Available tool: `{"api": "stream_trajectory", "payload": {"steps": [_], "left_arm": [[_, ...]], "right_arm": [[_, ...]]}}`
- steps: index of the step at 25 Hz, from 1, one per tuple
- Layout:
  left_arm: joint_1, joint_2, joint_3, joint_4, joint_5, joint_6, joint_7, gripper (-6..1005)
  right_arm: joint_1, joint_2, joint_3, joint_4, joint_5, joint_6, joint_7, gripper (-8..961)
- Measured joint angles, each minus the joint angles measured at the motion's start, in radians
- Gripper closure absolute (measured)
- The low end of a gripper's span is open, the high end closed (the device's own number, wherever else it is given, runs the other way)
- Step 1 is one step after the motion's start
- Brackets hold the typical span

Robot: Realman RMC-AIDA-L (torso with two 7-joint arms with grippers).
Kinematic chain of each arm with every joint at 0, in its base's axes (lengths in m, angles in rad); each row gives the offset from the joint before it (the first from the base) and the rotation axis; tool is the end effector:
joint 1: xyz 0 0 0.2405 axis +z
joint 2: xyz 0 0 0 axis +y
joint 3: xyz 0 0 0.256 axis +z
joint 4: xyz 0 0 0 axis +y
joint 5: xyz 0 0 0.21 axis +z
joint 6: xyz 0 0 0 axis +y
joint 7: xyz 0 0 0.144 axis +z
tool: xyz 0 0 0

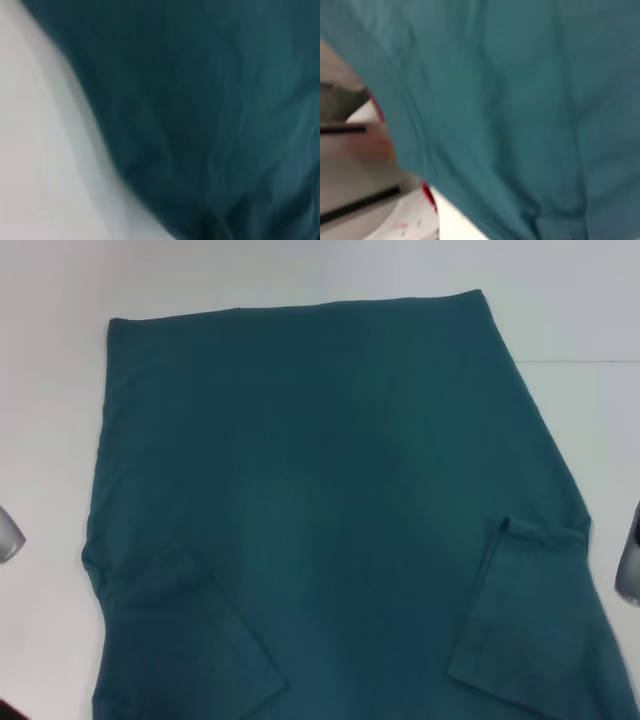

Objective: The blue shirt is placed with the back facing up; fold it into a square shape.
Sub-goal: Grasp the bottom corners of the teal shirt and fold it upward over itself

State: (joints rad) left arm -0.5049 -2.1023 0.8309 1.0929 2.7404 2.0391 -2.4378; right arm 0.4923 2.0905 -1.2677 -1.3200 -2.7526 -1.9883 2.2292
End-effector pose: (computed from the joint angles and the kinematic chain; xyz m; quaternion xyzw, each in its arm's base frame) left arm -0.2856 0.2592 0.0350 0.7835 0.5963 -0.1690 0.0449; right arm 0.2496 0.2771 0.0249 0.8905 -0.3273 0.3154 0.0193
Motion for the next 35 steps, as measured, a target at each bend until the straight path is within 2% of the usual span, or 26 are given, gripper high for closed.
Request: {"api": "stream_trajectory", "payload": {"steps": [3, 6, 14, 18, 22, 28, 35], "left_arm": [[-0.016, 0.002, -0.049, 0.024, -0.017, -0.003, 0.019, 974], [-0.039, 0.014, -0.097, 0.045, -0.047, -0.003, 0.027, 974], [-0.116, 0.065, -0.202, 0.076, -0.107, -0.082, 0.051, 973], [-0.154, 0.084, -0.211, 0.082, -0.129, -0.17, 0.065, 973], [-0.181, 0.085, -0.204, 0.08, -0.133, -0.241, 0.077, 972], [-0.229, 0.07, -0.182, 0.077, -0.136, -0.357, 0.107, 972], [-0.235, 0.048, -0.149, 0.076, -0.15, -0.555, 0.149, 971]], "right_arm": [[0.01, -0.002, 0.066, -0.041, 0.016, 0.0, -0.026, 892], [0.042, -0.006, 0.142, -0.052, 0.027, 0.0, -0.046, 892], [0.152, -0.018, 0.366, -0.082, 0.038, 0.003, -0.072, 891], [0.203, -0.018, 0.467, -0.09, 0.039, 0.026, -0.053, 892], [0.231, -0.018, 0.507, -0.094, 0.035, 0.116, 0.015, 892], [0.242, -0.014, 0.496, -0.087, 0.034, 0.262, 0.083, 891], [0.246, -0.005, 0.47, -0.011, 0.041, 0.463, 0.102, 891]]}}
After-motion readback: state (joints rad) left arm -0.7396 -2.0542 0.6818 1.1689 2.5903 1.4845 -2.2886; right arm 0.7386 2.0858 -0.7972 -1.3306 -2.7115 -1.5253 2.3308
